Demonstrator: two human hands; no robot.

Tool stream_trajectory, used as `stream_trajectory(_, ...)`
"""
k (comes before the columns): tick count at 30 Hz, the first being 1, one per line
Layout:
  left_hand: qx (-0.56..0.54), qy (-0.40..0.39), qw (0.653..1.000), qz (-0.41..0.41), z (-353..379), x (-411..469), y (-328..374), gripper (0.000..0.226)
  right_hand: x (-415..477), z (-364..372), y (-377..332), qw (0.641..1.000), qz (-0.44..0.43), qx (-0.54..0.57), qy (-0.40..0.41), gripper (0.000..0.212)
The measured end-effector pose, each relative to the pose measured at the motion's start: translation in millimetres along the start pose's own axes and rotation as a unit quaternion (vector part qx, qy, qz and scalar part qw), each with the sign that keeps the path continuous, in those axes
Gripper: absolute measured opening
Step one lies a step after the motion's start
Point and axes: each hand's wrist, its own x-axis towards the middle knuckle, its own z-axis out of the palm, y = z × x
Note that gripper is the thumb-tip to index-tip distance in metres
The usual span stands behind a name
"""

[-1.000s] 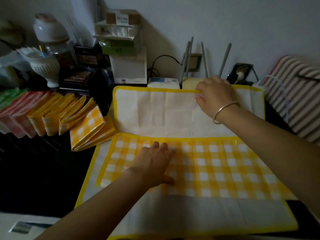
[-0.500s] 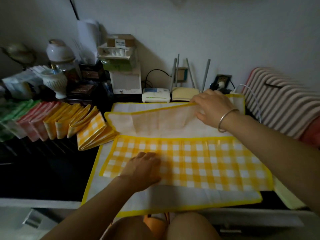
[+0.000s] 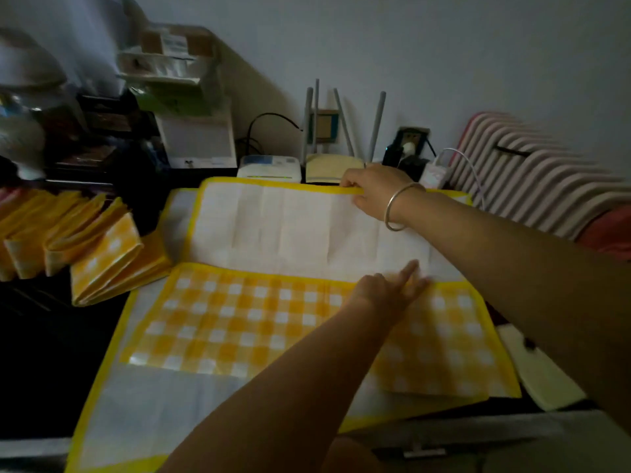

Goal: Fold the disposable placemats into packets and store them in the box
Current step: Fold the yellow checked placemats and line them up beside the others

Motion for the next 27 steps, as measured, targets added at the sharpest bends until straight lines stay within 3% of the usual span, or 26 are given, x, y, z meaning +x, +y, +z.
stream_trajectory(6,-0.018,-0.077,0.997,-0.021,19,35,5,0.081,-1,1,19,0.998,0.003,0.068,0.010,0.030)
stream_trajectory(10,-0.014,0.007,0.999,-0.034,14,13,0,0.085,-17,-4,16,0.994,-0.001,0.103,0.034,0.027)
stream_trajectory(12,-0.136,0.038,0.989,-0.047,7,-14,-17,0.086,-31,-8,10,0.992,-0.006,0.106,0.066,0.025)
stream_trajectory(14,-0.275,0.067,0.957,-0.057,4,-55,-43,0.063,-49,-10,-2,0.988,-0.015,0.114,0.106,0.023)
stream_trajectory(15,-0.295,0.090,0.950,-0.056,8,-75,-57,0.049,-57,-11,-8,0.985,-0.015,0.121,0.124,0.022)
stream_trajectory(17,-0.280,0.133,0.948,-0.076,25,-119,-82,0.037,-78,-8,-24,0.978,-0.016,0.135,0.157,0.020)
stream_trajectory(22,-0.227,0.143,0.953,-0.140,68,-209,-92,0.028,-136,17,-61,0.968,-0.058,0.131,0.205,0.013)
stream_trajectory(27,-0.113,0.298,0.935,-0.154,69,-247,-70,0.015,-184,63,-72,0.972,-0.094,0.101,0.191,0.010)
